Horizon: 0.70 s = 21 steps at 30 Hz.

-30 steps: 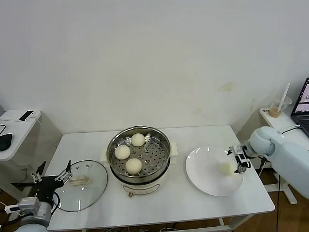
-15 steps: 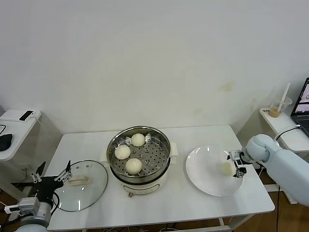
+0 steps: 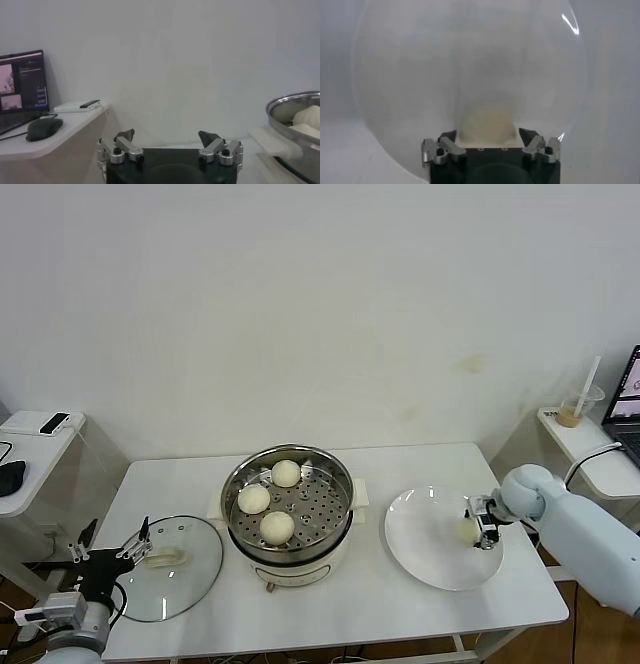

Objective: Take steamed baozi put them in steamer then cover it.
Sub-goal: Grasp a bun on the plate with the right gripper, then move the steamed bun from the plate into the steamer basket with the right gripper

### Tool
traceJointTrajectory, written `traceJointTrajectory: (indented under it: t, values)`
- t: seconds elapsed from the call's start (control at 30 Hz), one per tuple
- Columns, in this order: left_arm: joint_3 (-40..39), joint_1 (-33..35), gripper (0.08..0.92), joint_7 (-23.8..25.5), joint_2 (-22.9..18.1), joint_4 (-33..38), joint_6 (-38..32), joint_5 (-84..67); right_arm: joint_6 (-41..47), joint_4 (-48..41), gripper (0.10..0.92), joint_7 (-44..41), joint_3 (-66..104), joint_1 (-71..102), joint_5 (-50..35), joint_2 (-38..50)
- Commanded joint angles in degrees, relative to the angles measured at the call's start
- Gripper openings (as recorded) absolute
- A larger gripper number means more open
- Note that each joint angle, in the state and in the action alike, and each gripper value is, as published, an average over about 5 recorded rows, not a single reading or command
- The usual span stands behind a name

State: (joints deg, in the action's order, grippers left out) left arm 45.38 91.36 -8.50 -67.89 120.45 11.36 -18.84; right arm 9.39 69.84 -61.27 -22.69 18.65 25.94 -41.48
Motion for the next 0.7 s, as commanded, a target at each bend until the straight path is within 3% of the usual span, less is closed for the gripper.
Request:
traceJointTrajectory:
  t: [0.03, 0.23, 0.7]
  values:
    - [-0.29, -0.15, 0.823, -0.06, 0.07, 0.05, 0.09, 0.08, 0.61, -0.62, 0.616, -0.52, -0.16, -0.35, 0.1, -0.6]
    - [-0.28, -0.21, 0.823, -0.08, 0.4, 0.0, 0.13, 0.02, 0.98, 0.67, 0.55, -2.82, -1.62, -2.87, -1.95, 0.81]
    - [0.08, 0.26, 0.823, -0.07, 0.84, 0.68, 0.27, -0.22, 5.39, 10.7, 0.551, -5.03, -13.13, -21.45, -15.91, 6.37]
